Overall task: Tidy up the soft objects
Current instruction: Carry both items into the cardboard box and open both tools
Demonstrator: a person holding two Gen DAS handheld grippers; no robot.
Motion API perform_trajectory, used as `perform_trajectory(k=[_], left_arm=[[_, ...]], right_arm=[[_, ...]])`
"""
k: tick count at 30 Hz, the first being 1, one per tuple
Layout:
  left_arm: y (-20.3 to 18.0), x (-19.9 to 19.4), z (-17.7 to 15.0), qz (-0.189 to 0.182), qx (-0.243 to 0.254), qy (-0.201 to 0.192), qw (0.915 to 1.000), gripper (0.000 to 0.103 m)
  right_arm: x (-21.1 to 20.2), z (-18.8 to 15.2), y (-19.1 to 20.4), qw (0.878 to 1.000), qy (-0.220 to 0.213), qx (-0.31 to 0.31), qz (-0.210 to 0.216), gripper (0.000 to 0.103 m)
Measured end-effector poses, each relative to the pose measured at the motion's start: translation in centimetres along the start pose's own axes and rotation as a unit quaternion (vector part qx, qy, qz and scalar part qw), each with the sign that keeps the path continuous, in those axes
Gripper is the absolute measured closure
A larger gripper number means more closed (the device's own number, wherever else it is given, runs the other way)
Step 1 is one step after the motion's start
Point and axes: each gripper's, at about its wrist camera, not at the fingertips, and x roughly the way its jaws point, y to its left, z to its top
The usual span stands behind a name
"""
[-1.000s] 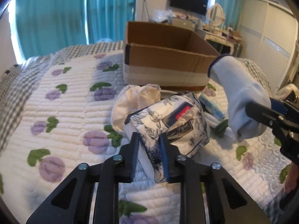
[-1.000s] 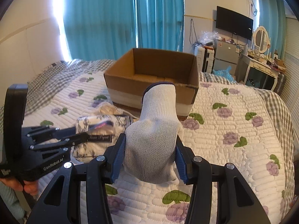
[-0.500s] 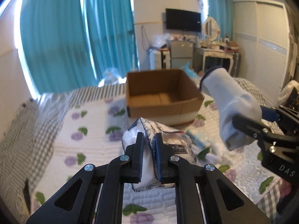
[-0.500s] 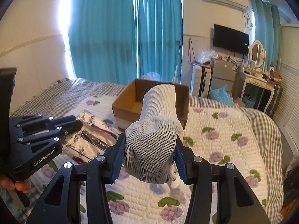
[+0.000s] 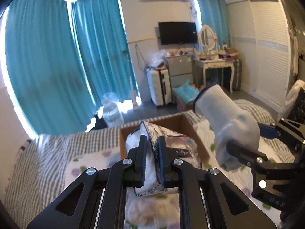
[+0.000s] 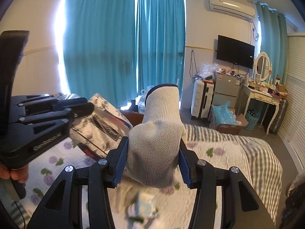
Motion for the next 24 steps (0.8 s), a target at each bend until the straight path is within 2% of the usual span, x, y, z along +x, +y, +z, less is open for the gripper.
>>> perform_trajectory(k=[3,7,13,15,17,19,21,22,23,24], left_arm=[[0.2,4.0,2.1,0.002,-0.001,0.007,1.0,0.093],[0.5,8.8,2.7,-0.003,-0.007,0.021,0.9998,0.093],[1.3,14.6,0.8,0.008,0.005,0.046,0.9989,0.091],[1.6,15.9,-0.1,0.007,0.004,0.056,0.9984,0.085],[1.6,16.8,-0.8,0.005,0.008,0.061,0.9981,0.084],[1.5,17.0,-1.4,0.02,0.014,0.059,0.9979,0.084],[1.3,17.1,-1.5,0.037,0.023,0.058,0.9974,0.063],[1.5,17.1,-1.5,0.039,0.021,0.065,0.9969,0.045],[1.8,17.0,-1.5,0.039,0.013,0.073,0.9965,0.035],[2.3,16.6,-1.5,0.038,-0.001,0.076,0.9964,0.033]], right_arm=[[3.0,1.3,-1.0,1.0,0.005,0.0,0.004,0.054],[7.8,1.8,-2.3,1.0,0.023,0.014,0.016,0.054],[14.7,0.4,-2.6,0.997,0.069,0.016,0.044,0.054],[16.2,-0.3,-2.6,0.995,0.079,0.017,0.049,0.054],[17.3,-0.8,-2.5,0.994,0.087,0.022,0.055,0.053],[17.7,-0.8,-2.7,0.994,0.089,0.029,0.059,0.05],[17.2,-0.7,-2.9,0.994,0.087,0.024,0.054,0.043],[16.7,-0.5,-2.8,0.996,0.079,0.021,0.046,0.039],[15.7,-0.2,-2.8,0.997,0.071,0.02,0.035,0.031],[15.1,0.3,-2.7,0.997,0.067,0.022,0.03,0.027]])
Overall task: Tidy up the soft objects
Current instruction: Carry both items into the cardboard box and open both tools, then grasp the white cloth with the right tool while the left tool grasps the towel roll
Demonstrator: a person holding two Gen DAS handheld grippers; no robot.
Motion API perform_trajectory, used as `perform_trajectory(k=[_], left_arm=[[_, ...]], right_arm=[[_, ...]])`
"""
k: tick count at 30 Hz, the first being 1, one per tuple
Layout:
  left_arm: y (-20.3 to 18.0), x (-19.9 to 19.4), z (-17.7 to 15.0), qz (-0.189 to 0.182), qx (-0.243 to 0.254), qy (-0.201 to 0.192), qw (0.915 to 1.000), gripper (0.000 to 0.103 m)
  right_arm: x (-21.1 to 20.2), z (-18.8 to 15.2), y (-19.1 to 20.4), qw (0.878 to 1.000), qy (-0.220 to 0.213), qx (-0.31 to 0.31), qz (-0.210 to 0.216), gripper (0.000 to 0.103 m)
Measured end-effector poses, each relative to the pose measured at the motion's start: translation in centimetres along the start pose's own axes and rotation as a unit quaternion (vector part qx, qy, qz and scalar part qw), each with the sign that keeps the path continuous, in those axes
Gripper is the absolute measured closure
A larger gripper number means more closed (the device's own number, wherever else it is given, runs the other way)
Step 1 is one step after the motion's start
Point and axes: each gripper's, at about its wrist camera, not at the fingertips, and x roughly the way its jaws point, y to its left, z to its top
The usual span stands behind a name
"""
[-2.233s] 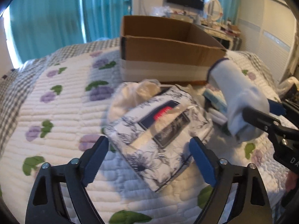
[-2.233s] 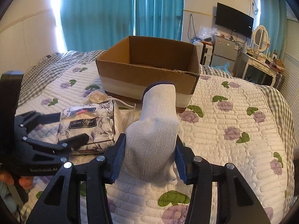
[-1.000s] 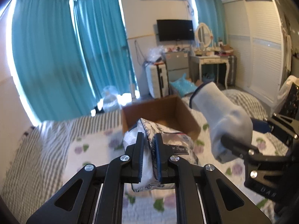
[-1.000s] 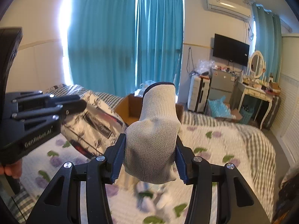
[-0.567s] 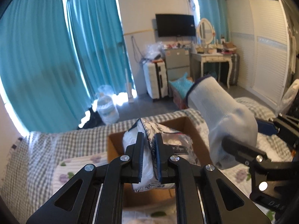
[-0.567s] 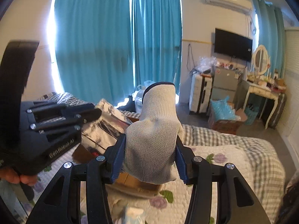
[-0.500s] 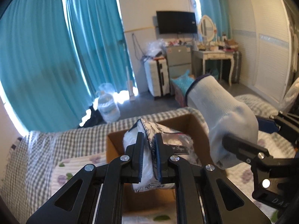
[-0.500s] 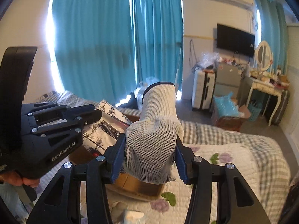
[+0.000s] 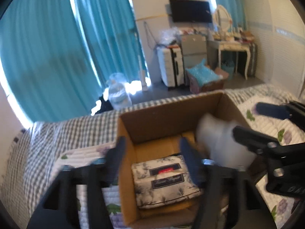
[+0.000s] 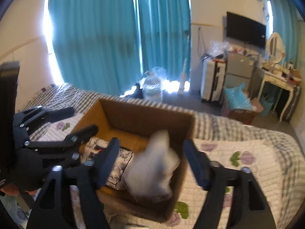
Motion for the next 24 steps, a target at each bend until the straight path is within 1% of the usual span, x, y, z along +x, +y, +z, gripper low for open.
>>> perform_trajectory(k=[2,4,6,8,10,12,13,14,15,17,20,24], left_arm=[[0.9,-1.2,-0.2,0.004,-0.016,-0.016,0.9997,0.033],[1.4,-2.9,-0.2,0.007,-0.017,-0.03,0.9994,0.032],[2.0,-5.2,-0.1,0.007,-0.013,-0.035,0.9993,0.031],[2.5,-7.4,-0.2,0.005,-0.01,-0.046,0.9989,0.016],[2.4,-10.3,-0.2,0.004,-0.007,-0.061,0.9981,0.014],[2.2,-13.4,-0.4,0.002,-0.01,-0.081,0.9967,0.013],[2.1,-15.1,-0.7,-0.004,-0.01,-0.091,0.9958,0.01],[1.9,-16.8,-1.0,-0.009,-0.006,-0.098,0.9951,0.002],[1.8,-17.9,-1.2,-0.012,-0.005,-0.103,0.9946,0.0],[1.3,-20.7,-2.2,-0.018,-0.004,-0.115,0.9932,0.0],[0.9,-23.3,-3.9,-0.026,-0.012,-0.126,0.9917,0.0],[0.3,-24.3,-6.2,-0.034,-0.022,-0.118,0.9922,0.0]], right_arm=[[-1.7,0.7,-0.1,1.0,-0.008,0.006,-0.002,0.027],[-4.3,1.1,0.4,1.0,-0.016,0.0,-0.012,0.024],[-7.0,1.4,0.9,0.999,-0.029,-0.011,-0.027,0.015],[-10.2,1.6,1.7,0.998,-0.035,-0.02,-0.039,0.012],[-13.0,1.8,2.5,0.998,-0.036,-0.026,-0.041,0.011],[-15.7,1.5,3.4,0.998,-0.038,-0.033,-0.043,0.007],[-17.0,1.3,3.9,0.998,-0.036,-0.04,-0.045,0.007],[-18.1,1.0,4.3,0.997,-0.036,-0.044,-0.048,0.007],[-19.2,0.7,4.7,0.997,-0.034,-0.049,-0.052,0.006],[-21.3,-0.4,5.5,0.997,-0.029,-0.057,-0.048,0.006],[-22.9,-2.7,6.2,0.997,-0.018,-0.065,-0.04,0.006],[-22.8,-6.6,6.6,0.998,-0.008,-0.056,-0.04,0.006]])
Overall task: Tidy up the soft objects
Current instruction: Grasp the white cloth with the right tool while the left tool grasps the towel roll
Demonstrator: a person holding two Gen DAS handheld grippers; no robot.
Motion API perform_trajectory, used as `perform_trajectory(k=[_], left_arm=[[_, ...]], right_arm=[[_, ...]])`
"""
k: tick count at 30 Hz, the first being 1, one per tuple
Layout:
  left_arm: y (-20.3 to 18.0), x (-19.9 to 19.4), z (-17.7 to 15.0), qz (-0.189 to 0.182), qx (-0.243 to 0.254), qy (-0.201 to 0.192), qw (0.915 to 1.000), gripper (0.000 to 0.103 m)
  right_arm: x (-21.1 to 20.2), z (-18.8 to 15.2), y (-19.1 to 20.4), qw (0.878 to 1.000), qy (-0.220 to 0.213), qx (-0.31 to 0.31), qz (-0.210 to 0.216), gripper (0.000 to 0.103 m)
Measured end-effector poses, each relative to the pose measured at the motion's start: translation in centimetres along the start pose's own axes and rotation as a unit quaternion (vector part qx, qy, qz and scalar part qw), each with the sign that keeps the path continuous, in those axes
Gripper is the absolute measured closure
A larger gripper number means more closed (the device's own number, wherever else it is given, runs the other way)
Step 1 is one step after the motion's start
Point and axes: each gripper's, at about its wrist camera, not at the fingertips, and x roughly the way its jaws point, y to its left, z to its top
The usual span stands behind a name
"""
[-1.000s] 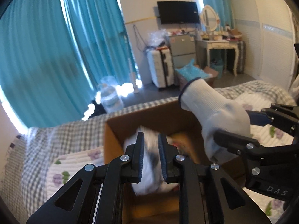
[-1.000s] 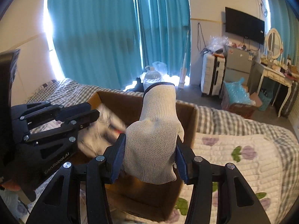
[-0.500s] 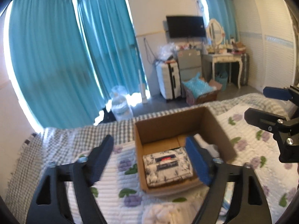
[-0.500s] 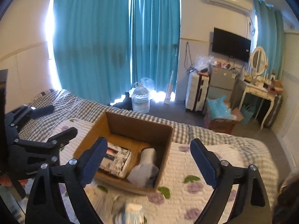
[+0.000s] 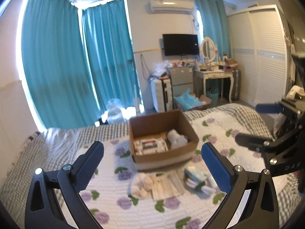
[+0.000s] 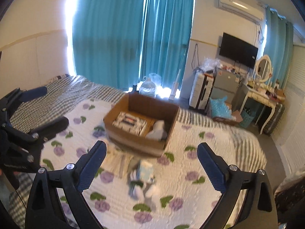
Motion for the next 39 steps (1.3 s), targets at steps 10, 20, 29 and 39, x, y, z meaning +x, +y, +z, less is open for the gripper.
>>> perform_trajectory(k=[10,20,29,39], left_arm=[[-0.3,3.6,-7.0,-0.01,-0.055,0.06,0.9966,0.0],[-0.5,10.1,-14.5,0.004,-0.057,0.15,0.987,0.0],[-1.0,11.4,-15.6,0.006,-0.058,0.178,0.9823,0.0],[-3.9,10.7,-13.1,-0.011,-0.05,0.169,0.9843,0.0]], right_arm=[[8.1,-5.9,-2.0,0.995,0.083,0.043,-0.041,0.006],[16.1,-12.2,-3.8,0.976,0.201,0.087,-0.015,0.035],[18.9,-14.0,-2.3,0.964,0.258,0.062,0.018,0.07],[13.4,-10.8,-4.0,0.984,0.174,0.048,0.01,0.073]])
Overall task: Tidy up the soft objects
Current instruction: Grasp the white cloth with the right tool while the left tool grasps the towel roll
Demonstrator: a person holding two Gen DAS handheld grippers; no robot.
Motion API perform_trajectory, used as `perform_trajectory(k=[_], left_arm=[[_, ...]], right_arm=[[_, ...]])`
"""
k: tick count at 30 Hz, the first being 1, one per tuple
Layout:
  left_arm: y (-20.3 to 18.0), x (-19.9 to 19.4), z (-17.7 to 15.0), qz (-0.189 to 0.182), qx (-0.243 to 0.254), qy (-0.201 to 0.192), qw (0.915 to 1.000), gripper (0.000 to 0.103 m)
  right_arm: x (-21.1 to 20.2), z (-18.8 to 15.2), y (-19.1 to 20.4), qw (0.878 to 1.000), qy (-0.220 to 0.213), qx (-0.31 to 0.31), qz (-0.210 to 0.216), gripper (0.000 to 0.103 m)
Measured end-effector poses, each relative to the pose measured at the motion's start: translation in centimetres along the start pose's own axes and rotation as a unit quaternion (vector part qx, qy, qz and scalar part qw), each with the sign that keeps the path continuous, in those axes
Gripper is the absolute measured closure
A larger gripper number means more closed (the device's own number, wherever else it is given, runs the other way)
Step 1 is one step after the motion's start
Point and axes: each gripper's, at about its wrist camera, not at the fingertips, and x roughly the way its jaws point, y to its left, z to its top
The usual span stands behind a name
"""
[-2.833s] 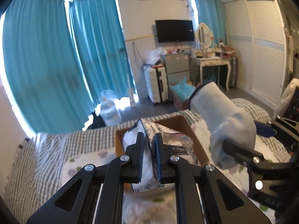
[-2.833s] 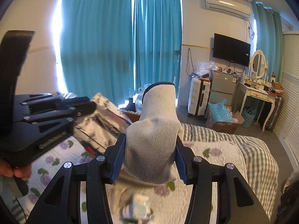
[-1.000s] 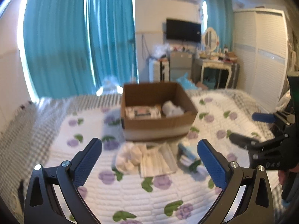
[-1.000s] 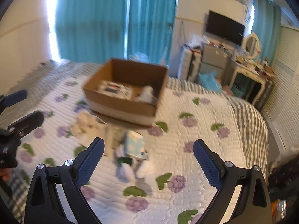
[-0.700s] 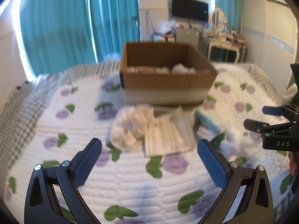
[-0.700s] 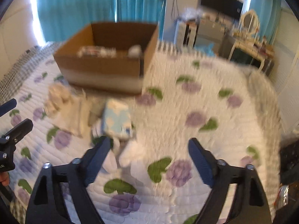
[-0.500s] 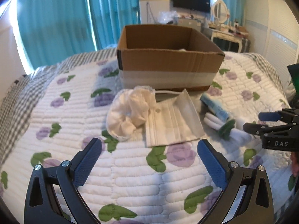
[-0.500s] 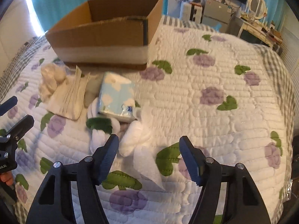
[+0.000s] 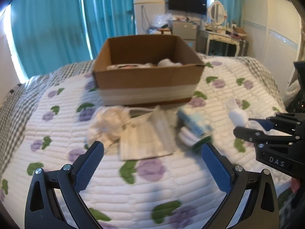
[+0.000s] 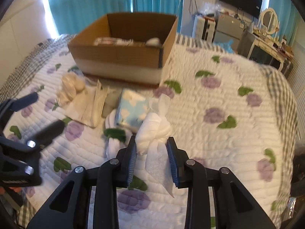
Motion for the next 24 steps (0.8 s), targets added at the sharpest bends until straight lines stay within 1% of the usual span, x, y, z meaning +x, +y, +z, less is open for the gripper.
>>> perform_trajectory(k=[2,6,7,8,9,11,12,14,16,19,22,24], left_arm=[[-1.1,0.1,0.6,-0.01,-0.001,0.0,1.0,0.0],[-3.5,1.7,1.4,-0.033,-0.01,0.016,0.9993,0.001],[-4.0,2.0,1.5,-0.037,-0.011,0.02,0.9991,0.005],[-4.6,2.6,1.5,-0.043,-0.012,0.026,0.9986,0.014],[-5.2,3.1,1.4,-0.05,-0.013,0.031,0.9982,0.017],[-6.3,4.2,1.2,-0.064,-0.01,0.044,0.9969,0.031],[-6.9,5.0,0.9,-0.07,-0.004,0.057,0.9959,0.034],[-7.8,6.1,0.6,-0.072,0.003,0.079,0.9943,0.053],[-8.4,7.2,0.2,-0.068,0.011,0.103,0.9923,0.063],[-8.3,8.0,-0.3,-0.067,0.006,0.118,0.9908,0.067],[-7.6,7.7,-0.3,-0.08,-0.013,0.116,0.9899,0.07],[-7.2,7.1,-0.3,-0.076,-0.013,0.111,0.9908,0.07]], right_arm=[[-0.9,0.6,-0.8,1.0,-0.01,-0.005,-0.008,0.073],[-1.2,1.4,-2.5,1.0,-0.017,-0.001,-0.023,0.073],[-0.9,1.5,-3.1,1.0,-0.016,0.002,-0.024,0.073],[-0.7,1.5,-3.4,1.0,-0.014,0.003,-0.022,0.073],[-0.5,1.4,-3.7,1.0,-0.012,0.007,-0.017,0.073],[-0.1,1.3,-4.1,1.0,-0.008,0.015,-0.002,0.073],[0.1,1.2,-4.2,1.0,-0.009,0.018,0.002,0.073],[0.3,1.2,-4.3,1.0,-0.009,0.021,0.01,0.073],[0.6,1.2,-4.1,1.0,-0.005,0.022,0.015,0.073],[0.9,1.1,-4.1,1.0,-0.001,0.023,0.016,0.073],[0.8,1.0,-4.1,1.0,-0.004,0.026,0.014,0.073],[0.7,0.9,-3.9,1.0,-0.004,0.024,0.008,0.073]])
